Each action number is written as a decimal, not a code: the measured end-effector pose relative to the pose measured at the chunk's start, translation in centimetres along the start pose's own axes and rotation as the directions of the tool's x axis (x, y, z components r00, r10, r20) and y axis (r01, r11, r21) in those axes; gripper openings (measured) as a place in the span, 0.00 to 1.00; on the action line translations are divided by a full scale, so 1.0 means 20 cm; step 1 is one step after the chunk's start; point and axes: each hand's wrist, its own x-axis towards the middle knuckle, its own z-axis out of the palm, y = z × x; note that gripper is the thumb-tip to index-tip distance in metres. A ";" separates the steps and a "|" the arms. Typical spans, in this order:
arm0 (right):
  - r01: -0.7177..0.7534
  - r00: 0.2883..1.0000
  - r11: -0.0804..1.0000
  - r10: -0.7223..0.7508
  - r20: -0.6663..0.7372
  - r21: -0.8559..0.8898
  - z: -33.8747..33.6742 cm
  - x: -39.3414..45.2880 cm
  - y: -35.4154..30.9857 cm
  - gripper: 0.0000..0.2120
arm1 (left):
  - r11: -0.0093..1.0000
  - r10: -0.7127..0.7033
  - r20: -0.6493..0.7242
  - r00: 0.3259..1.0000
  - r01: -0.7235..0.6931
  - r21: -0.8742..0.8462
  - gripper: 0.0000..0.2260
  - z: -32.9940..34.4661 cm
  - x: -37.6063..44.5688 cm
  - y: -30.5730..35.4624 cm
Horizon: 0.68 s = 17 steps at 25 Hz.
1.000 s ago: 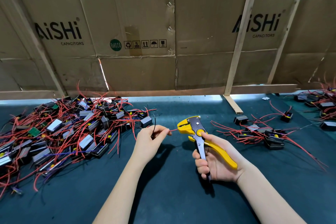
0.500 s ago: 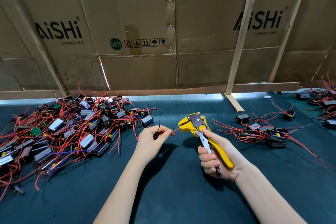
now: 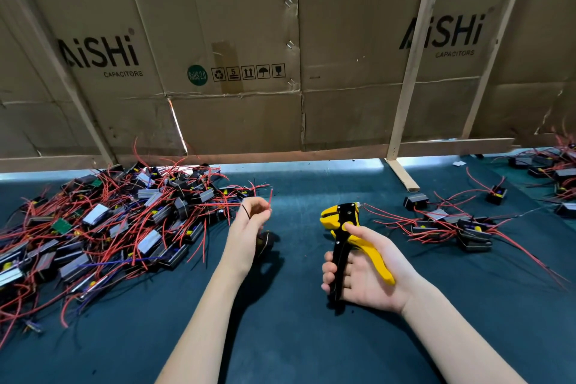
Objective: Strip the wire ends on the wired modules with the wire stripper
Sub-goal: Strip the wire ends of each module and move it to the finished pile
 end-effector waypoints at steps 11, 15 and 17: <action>-0.016 1.000 0.999 0.016 0.005 -0.033 -0.01 0.01 -0.01 0.24 | 0.994 0.072 0.177 0.982 -0.085 0.065 0.04 -0.04 -0.02 0.05; -0.021 0.999 0.998 0.022 0.025 -0.057 -0.01 0.01 -0.01 0.24 | 0.958 0.060 0.263 0.963 -0.130 0.257 0.07 0.03 -0.04 0.02; -0.024 0.998 0.997 0.028 0.054 -0.072 -0.02 0.01 -0.01 0.24 | 0.855 0.099 0.244 0.965 -0.208 0.476 0.09 0.04 -0.05 0.00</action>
